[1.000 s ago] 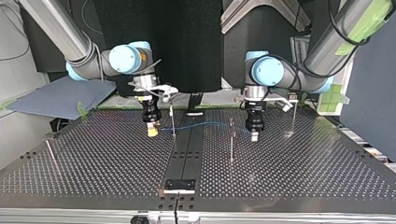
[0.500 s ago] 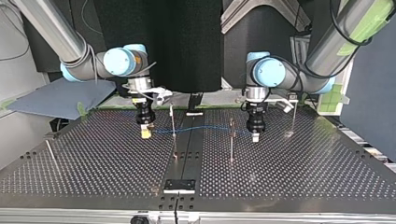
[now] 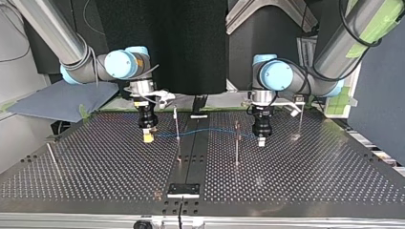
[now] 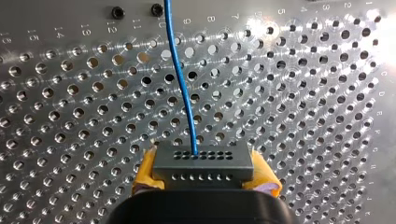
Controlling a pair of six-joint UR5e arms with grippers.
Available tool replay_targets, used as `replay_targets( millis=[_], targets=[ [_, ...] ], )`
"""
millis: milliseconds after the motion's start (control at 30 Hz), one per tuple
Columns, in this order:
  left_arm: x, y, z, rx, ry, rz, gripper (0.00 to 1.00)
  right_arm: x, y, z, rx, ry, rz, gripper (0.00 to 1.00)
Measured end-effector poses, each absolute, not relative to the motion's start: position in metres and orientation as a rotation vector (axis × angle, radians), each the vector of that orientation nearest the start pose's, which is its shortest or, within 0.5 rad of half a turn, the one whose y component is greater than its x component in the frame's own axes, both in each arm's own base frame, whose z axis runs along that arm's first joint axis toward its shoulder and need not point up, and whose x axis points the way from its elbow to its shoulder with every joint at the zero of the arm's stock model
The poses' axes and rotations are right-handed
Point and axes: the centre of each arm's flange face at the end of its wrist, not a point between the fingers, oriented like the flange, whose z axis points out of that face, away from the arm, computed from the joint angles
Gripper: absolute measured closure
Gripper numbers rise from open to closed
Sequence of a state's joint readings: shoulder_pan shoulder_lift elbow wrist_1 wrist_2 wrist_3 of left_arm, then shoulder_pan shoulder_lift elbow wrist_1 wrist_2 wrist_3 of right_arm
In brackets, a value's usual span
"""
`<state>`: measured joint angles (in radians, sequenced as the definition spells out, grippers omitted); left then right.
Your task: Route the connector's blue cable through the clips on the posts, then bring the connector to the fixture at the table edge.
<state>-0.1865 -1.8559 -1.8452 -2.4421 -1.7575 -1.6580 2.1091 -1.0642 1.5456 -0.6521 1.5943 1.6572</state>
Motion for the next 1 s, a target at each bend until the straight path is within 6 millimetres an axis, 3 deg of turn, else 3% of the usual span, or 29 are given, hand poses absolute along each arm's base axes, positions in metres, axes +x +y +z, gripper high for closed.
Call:
replay_targets(
  millis=[167,200,233,267,300,333,400,533,567,600,633,700,1000],
  targets=[
    [0.531,-0.2167,0.2763,-0.083,1.44,-0.089,0.98,0.4558,-0.5069,0.2705,1.403,-0.903,1.752,1.0],
    [0.5308,-0.2165,0.2761,-0.084,1.442,-0.087,0.86,0.4558,-0.5068,0.2703,1.404,-0.903,1.752,1.0],
    [0.5306,-0.2163,0.2758,-0.084,1.445,-0.085,0.86,0.4559,-0.5067,0.2703,1.405,-0.903,1.752,1.0],
    [0.5304,-0.2159,0.2755,-0.086,1.448,-0.081,0.67,0.4559,-0.5066,0.2702,1.406,-0.903,1.751,1.0],
    [0.5299,-0.2153,0.275,-0.088,1.452,-0.074,0.55,0.456,-0.5065,0.27,1.407,-0.903,1.751,1.0],
    [0.5294,-0.2148,0.2745,-0.09,1.457,-0.067,0.55,0.456,-0.5064,0.2698,1.408,-0.904,1.751,1.0],
    [0.5277,-0.2138,0.2728,-0.092,1.472,-0.046,0.43,0.456,-0.5063,0.2693,1.41,-0.905,1.749,1.0],
    [0.5253,-0.2137,0.2707,-0.085,1.492,-0.021,0.43,0.4564,-0.5056,0.2685,1.415,-0.906,1.747,1.0],
    [0.5251,-0.2136,0.2705,-0.083,1.495,-0.022,0.39,0.4566,-0.5055,0.2684,1.415,-0.906,1.747,1.0],
    [0.525,-0.2139,0.2702,-0.08,1.498,-0.028,0.28,0.4568,-0.5054,0.2682,1.416,-0.906,1.748,1.0],
    [0.5251,-0.214,0.2701,-0.079,1.499,-0.035,0.28,0.457,-0.5052,0.2681,1.416,-0.906,1.748,1.0],
    [0.5254,-0.2143,0.2699,-0.078,1.501,-0.054,0.02,0.4573,-0.5049,0.2677,1.417,-0.907,1.748,1.0],
    [0.5225,-0.2187,0.2745,-0.072,1.514,-0.157,0.02,0.4581,-0.504,0.2664,1.424,-0.908,1.745,1.0]
  ],
)
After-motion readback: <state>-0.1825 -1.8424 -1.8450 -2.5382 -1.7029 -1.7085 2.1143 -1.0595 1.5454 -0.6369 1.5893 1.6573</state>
